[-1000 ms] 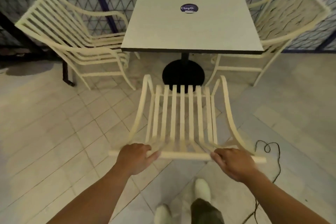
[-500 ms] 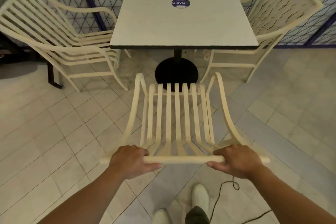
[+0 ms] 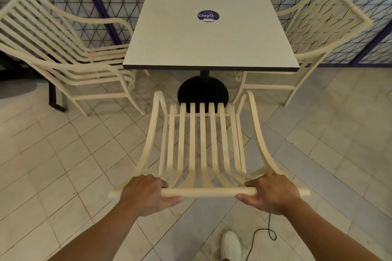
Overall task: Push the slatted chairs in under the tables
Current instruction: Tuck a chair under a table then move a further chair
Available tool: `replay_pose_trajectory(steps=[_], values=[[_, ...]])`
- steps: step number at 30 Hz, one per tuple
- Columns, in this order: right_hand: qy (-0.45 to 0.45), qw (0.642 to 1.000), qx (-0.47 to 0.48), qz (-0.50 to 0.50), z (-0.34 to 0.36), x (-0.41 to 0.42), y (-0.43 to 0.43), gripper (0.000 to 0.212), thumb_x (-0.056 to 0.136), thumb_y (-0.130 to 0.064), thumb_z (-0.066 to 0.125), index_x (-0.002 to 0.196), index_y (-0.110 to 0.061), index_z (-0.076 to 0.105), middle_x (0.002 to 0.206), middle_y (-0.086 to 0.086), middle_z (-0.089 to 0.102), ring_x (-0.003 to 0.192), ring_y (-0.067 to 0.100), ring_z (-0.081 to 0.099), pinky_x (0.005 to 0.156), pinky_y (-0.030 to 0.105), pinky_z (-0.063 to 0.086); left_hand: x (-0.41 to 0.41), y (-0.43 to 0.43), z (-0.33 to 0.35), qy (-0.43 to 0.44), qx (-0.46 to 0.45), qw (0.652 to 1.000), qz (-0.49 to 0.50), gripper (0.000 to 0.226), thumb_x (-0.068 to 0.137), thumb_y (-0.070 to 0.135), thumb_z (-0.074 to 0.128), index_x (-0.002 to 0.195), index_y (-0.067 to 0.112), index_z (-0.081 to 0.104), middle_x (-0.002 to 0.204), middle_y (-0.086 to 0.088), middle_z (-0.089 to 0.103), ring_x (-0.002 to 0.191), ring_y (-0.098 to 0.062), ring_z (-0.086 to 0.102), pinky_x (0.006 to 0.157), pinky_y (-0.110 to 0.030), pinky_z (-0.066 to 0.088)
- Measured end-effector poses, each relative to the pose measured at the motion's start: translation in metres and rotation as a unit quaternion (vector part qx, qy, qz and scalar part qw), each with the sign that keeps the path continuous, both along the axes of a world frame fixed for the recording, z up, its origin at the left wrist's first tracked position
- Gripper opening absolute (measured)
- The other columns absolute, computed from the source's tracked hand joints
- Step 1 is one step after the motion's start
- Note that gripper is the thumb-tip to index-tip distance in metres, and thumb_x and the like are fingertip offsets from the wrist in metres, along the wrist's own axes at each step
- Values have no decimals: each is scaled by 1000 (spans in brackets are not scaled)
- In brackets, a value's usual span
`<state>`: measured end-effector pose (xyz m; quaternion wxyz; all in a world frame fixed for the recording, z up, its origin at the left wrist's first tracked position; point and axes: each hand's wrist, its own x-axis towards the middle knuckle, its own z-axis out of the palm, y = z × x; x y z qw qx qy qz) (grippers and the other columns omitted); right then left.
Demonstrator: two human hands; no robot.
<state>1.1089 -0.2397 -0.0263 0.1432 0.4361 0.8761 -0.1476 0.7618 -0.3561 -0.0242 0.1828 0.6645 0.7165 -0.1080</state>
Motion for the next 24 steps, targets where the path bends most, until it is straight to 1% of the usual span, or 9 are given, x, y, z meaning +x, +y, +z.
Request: replay_pose_trajectory(steps=[3, 6, 7, 11, 15, 18, 24], values=[[1, 1000, 1, -6, -4, -5, 12, 103, 63, -103, 2, 114, -43, 68, 85, -13, 70, 77, 6, 64, 72, 31, 57, -7, 15, 0, -3, 0, 1000, 2, 114, 49, 107, 7, 120, 43, 69, 92, 15, 70, 90, -9, 65, 76, -29, 47], [8, 1000, -1, -12, -10, -9, 26, 102, 63, -104, 2, 110, -43, 70, 82, -13, 69, 74, 7, 64, 70, 31, 57, -12, 29, -2, 0, -1, 1000, 5, 103, 57, 108, 17, 118, 43, 70, 90, 16, 69, 87, -8, 64, 74, -29, 46], [10, 1000, 1, -14, -10, -10, 31, 103, 62, -104, 2, 109, -42, 70, 82, -13, 68, 73, 6, 64, 70, 30, 57, -13, 34, -2, -1, 3, 1000, 5, 102, 57, 108, 17, 117, 44, 70, 90, 16, 70, 86, -8, 64, 74, -29, 47], [12, 1000, 6, -10, -9, -14, 52, 103, 61, -104, 1, 104, -42, 71, 80, -13, 67, 72, 6, 63, 69, 31, 57, -17, 52, -3, -6, 15, 1000, 3, 113, 47, 108, 2, 106, 43, 72, 83, 16, 69, 79, -6, 65, 77, -31, 51], [7, 1000, 3, -5, -9, -18, 76, 102, 61, -104, 2, 103, -43, 71, 81, -13, 67, 73, 6, 63, 69, 31, 57, -19, 72, -4, -3, 16, 1000, 14, 116, 47, 108, 0, 111, 43, 71, 91, 16, 72, 83, -7, 66, 80, -31, 51], [0, 1000, 0, 1, -6, -20, 93, 100, 63, -103, 4, 104, -42, 71, 81, -12, 67, 74, 7, 63, 71, 32, 57, -20, 87, -2, -1, 15, 1000, 11, 116, 48, 108, 0, 113, 43, 71, 90, 16, 72, 81, -7, 66, 78, -29, 51], [-7, 1000, 2, 7, -5, -26, 120, 104, 62, -104, 2, 104, -40, 72, 79, -12, 67, 73, 8, 64, 72, 33, 57, -24, 115, 1, -5, 9, 1000, 21, 119, 44, 108, 0, 115, 44, 71, 90, 17, 72, 82, -6, 66, 78, -29, 51]])
